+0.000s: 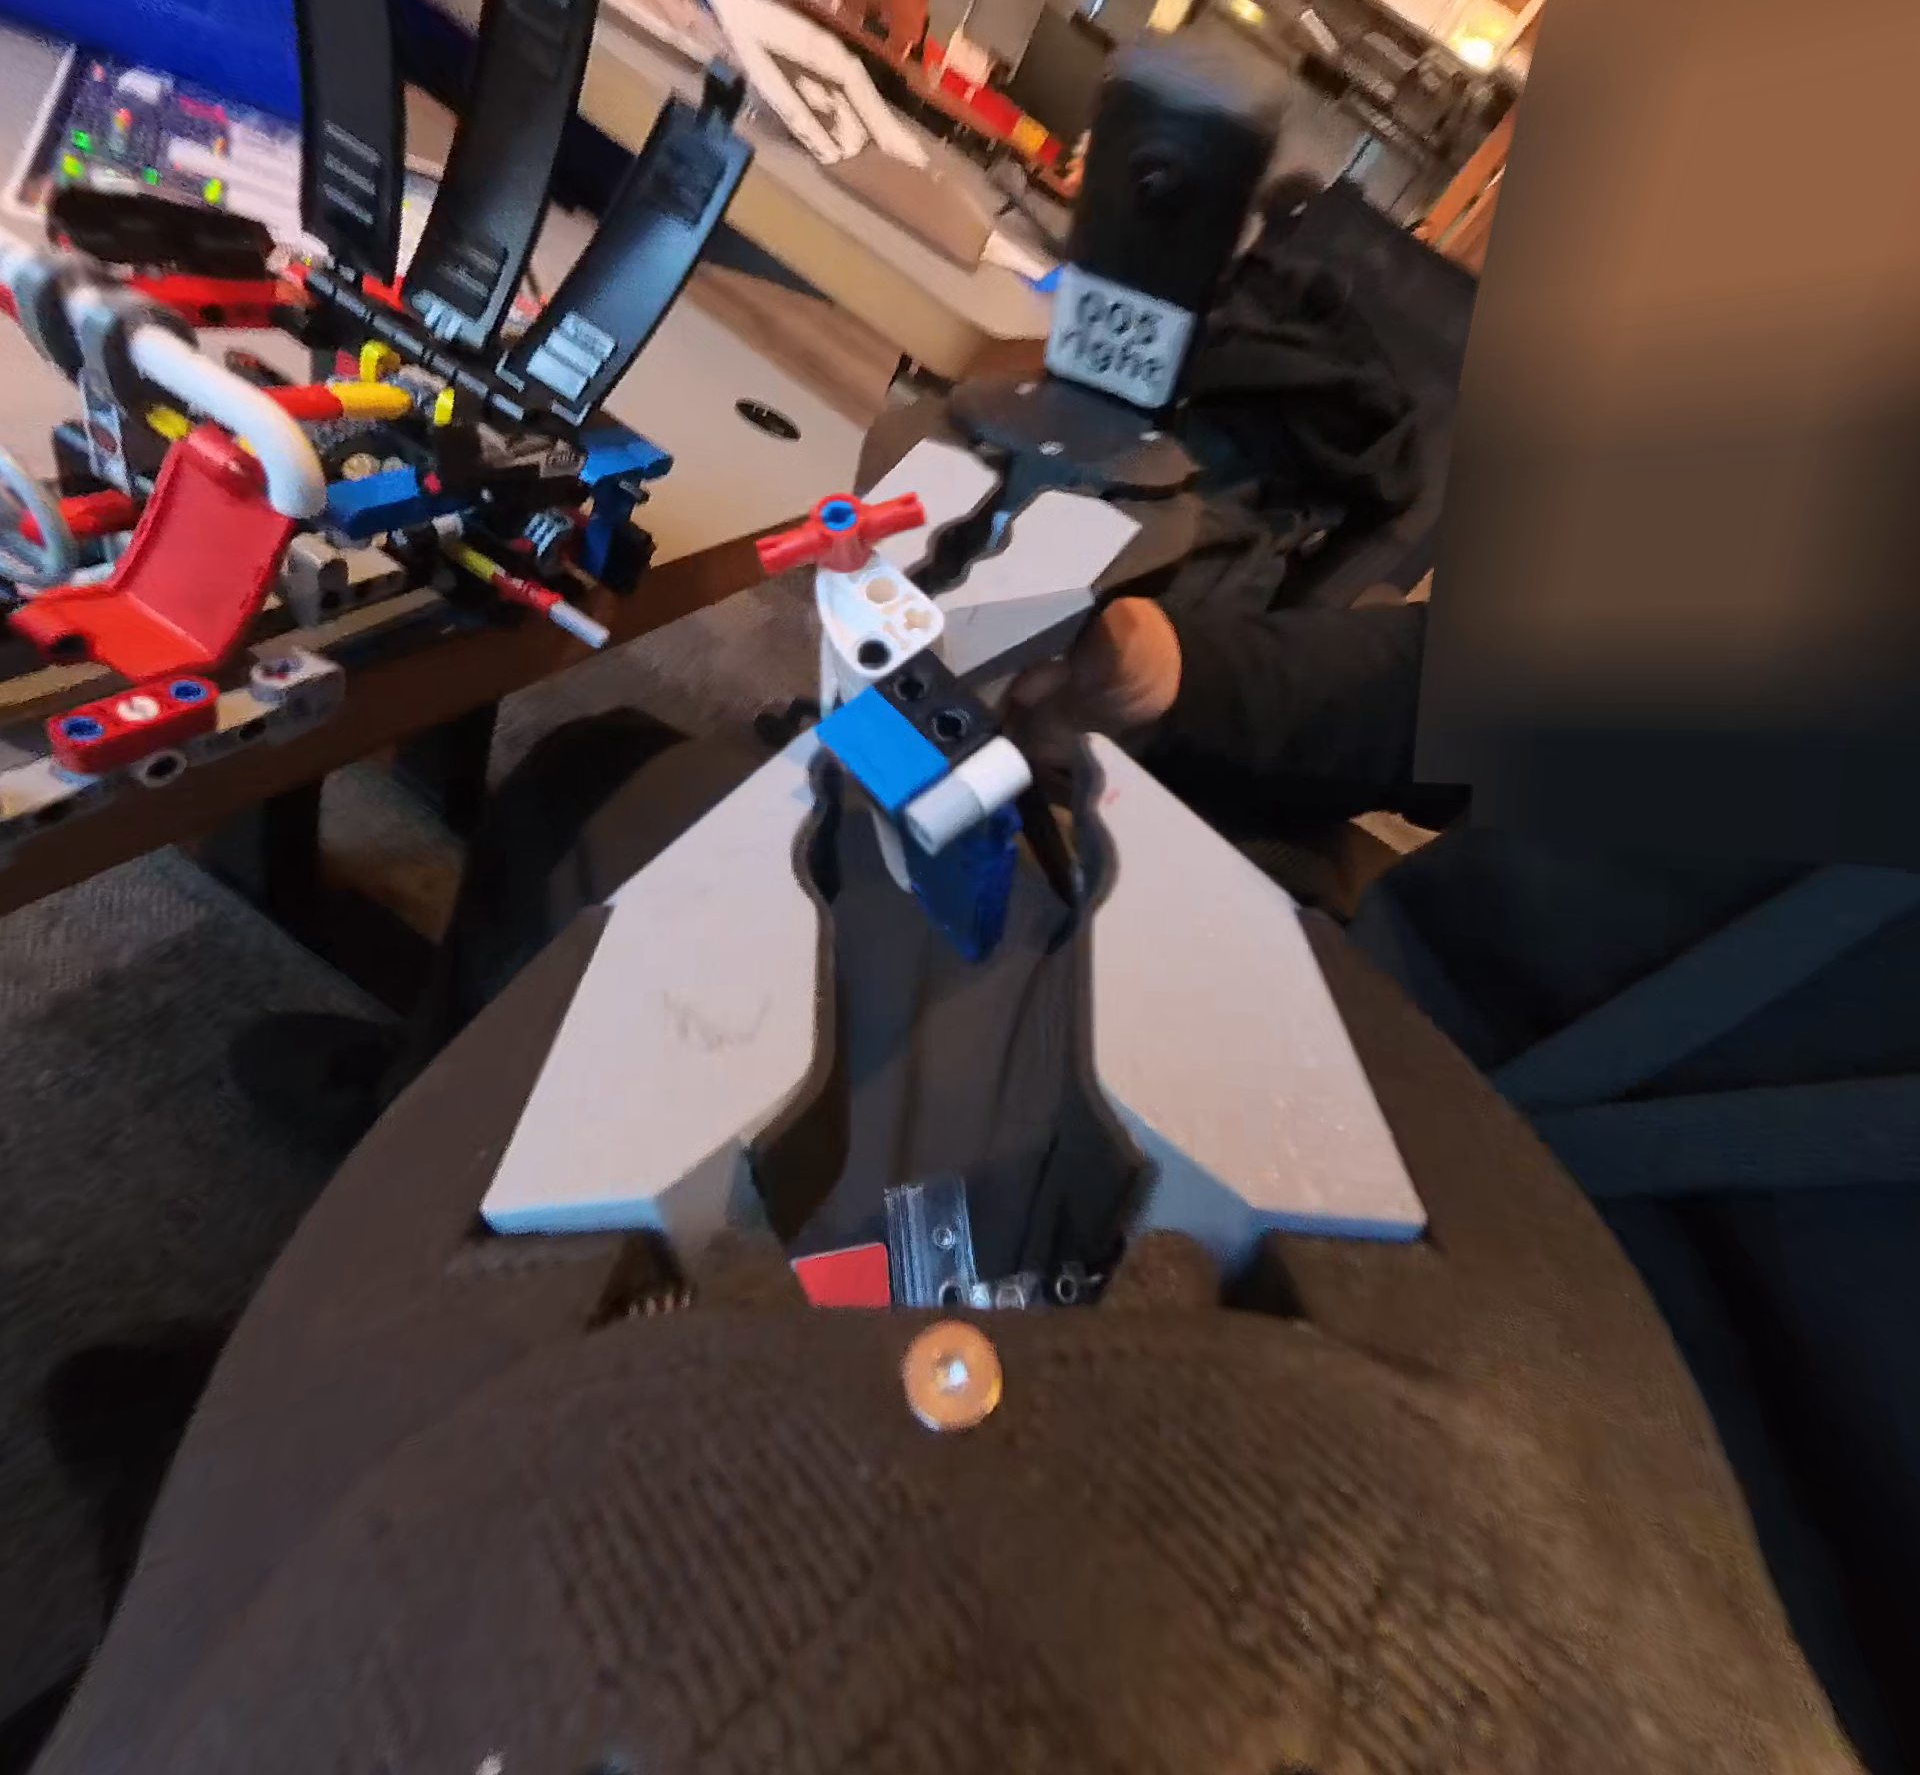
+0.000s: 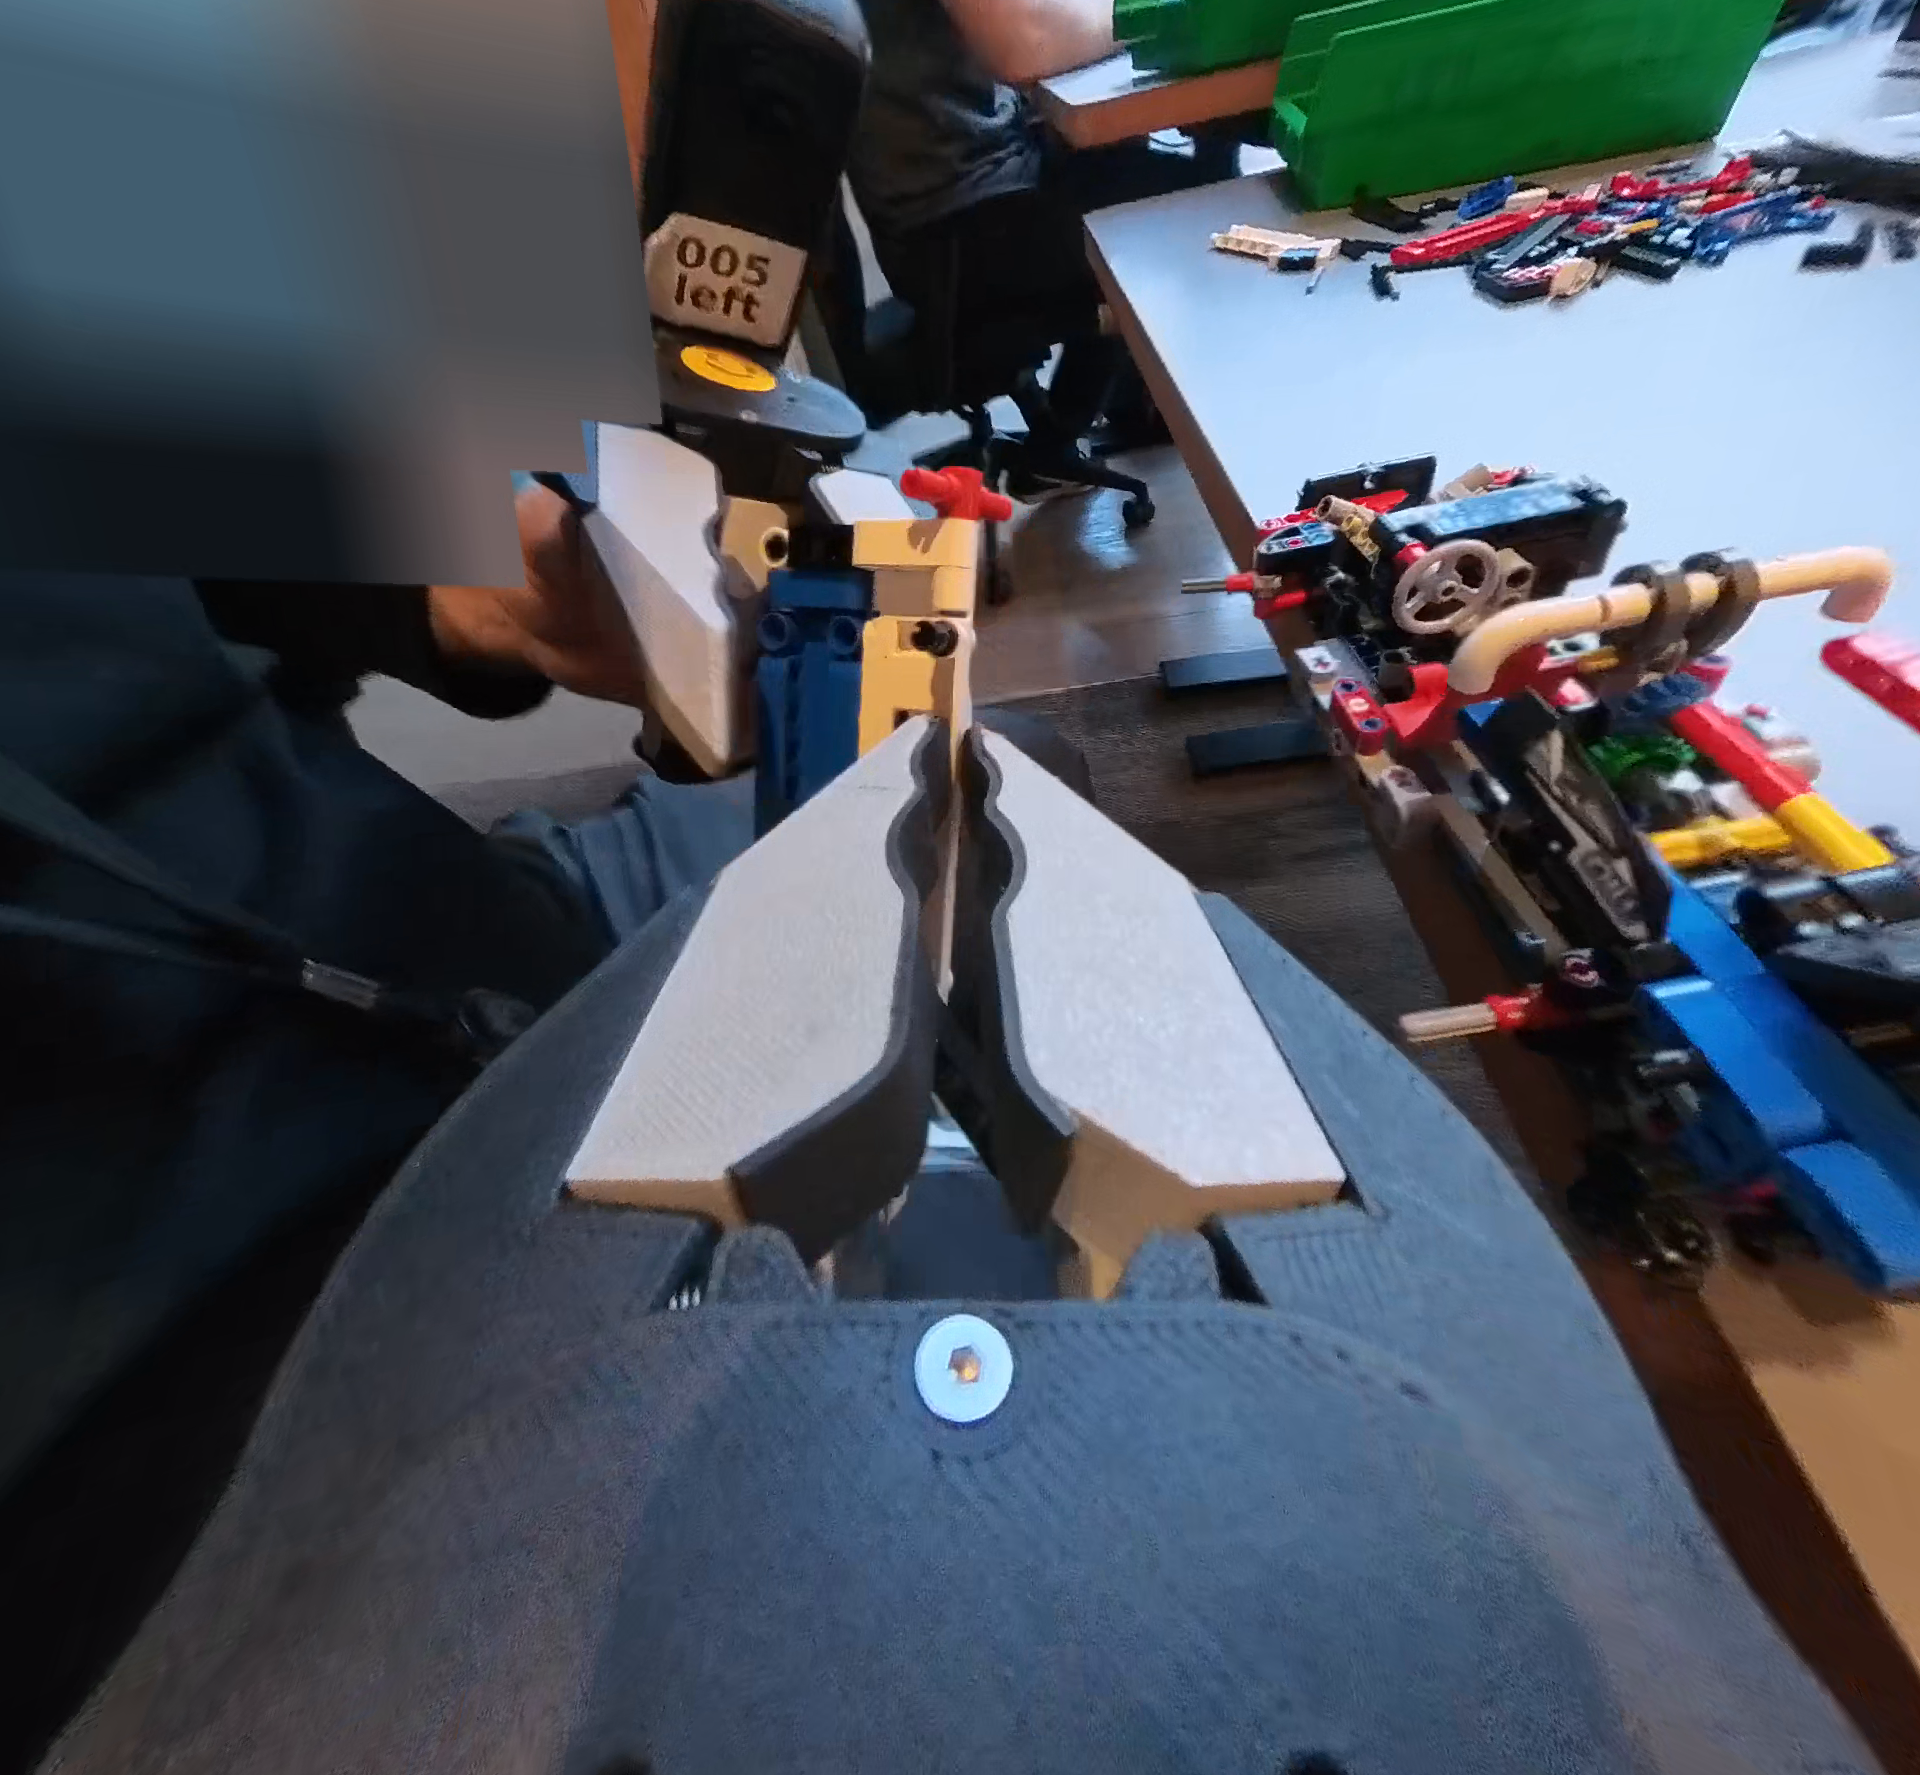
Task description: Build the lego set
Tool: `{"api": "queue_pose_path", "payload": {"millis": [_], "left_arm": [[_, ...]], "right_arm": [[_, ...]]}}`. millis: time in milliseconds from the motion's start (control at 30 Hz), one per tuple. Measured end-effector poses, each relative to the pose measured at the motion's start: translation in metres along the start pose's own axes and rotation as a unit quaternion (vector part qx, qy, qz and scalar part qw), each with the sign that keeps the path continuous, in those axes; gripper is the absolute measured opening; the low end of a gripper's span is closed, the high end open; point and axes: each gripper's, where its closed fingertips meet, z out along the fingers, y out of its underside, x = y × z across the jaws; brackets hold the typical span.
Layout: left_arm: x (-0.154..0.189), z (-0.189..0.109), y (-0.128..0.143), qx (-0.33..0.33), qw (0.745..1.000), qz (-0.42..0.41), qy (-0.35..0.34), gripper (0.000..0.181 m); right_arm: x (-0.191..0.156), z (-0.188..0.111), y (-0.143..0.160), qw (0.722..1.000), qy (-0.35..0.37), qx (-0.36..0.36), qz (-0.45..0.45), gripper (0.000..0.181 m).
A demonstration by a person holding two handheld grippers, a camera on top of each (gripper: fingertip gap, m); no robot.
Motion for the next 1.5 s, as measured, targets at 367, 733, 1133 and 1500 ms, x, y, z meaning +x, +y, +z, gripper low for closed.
{"api": "queue_pose_path", "payload": {"millis": [367,733,1133,1500], "left_arm": [[0.027,-0.018,-0.019,0.075,0.988,0.048,0.126,0.065],[0.037,-0.011,-0.016,0.074,0.987,-0.006,0.142,0.056],[0.03,-0.015,-0.012,0.08,0.978,-0.139,0.135,0.054],[0.045,-0.012,0.021,-0.003,0.981,-0.147,0.125,0.054]], "right_arm": [[-0.034,0.005,0.0,0.965,-0.181,0.03,0.185,0.0],[-0.044,0.007,-0.004,0.931,-0.229,0.068,0.277,0.0],[-0.037,-0.005,-0.005,0.972,-0.164,0.058,0.159,0.005],[-0.051,-0.005,0.012,0.974,-0.02,-0.067,-0.216,0.005]]}}
